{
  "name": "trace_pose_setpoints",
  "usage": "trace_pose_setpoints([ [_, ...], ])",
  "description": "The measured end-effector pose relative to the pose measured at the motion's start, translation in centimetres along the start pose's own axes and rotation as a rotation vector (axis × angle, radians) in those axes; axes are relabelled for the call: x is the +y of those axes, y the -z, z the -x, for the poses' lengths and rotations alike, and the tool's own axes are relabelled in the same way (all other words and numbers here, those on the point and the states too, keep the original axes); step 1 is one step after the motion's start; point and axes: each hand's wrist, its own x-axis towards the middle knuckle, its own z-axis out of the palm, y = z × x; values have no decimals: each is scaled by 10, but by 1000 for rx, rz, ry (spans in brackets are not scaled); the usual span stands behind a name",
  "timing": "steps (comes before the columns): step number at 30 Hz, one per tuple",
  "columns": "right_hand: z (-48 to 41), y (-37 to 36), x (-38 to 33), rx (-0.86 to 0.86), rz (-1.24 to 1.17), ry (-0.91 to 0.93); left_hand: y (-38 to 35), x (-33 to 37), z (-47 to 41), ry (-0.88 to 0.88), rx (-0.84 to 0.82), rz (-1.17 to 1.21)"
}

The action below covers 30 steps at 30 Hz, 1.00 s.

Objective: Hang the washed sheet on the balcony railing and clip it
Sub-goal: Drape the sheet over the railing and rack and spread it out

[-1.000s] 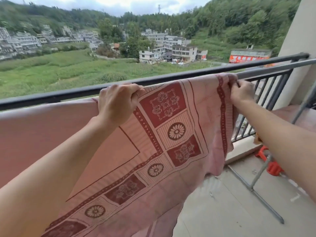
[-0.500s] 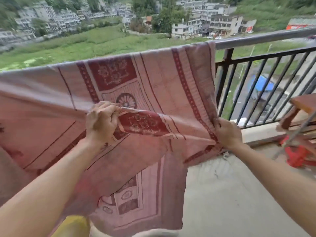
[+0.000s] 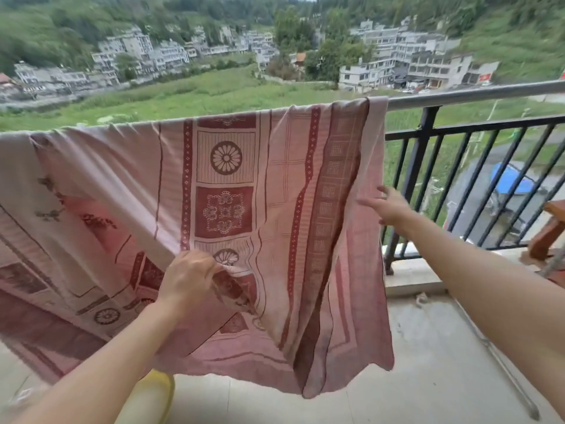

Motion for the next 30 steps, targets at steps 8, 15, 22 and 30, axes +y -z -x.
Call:
trace_pose_setpoints([
  [8, -66, 10, -143, 80, -532, 119, 58, 12, 7, 56, -6, -36],
  [15, -93, 34, -87, 280, -208, 272, 52, 58, -4, 244, -96, -175],
  [22, -122, 102, -19, 233, -88, 260, -7, 116, -13, 357, -222, -214],
  [30, -113, 154, -116, -320, -401, 211, 17, 188, -115, 260, 51, -20],
])
